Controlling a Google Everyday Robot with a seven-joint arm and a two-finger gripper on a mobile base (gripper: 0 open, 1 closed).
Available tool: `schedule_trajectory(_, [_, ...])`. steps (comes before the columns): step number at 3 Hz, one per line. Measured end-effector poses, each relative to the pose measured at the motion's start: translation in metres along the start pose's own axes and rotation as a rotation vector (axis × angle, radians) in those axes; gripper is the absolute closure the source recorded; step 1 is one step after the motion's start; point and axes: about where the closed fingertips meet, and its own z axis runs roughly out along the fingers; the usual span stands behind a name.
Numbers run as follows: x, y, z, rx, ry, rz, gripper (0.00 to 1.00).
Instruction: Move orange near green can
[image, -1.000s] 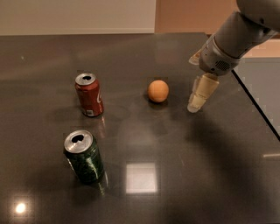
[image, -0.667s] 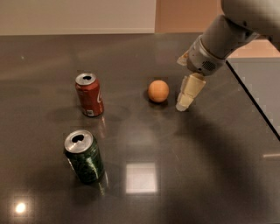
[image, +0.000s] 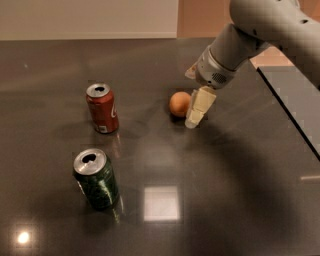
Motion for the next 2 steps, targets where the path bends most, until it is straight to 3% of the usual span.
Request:
schedule_trajectory(1, [-0.0049, -0.0005, 0.0124, -0.022, -0.005, -0.006, 0.00])
schedule_trajectory(2, [-0.0072, -0.0003, 0.0210, -0.037, -0.008, -0.011, 0.09])
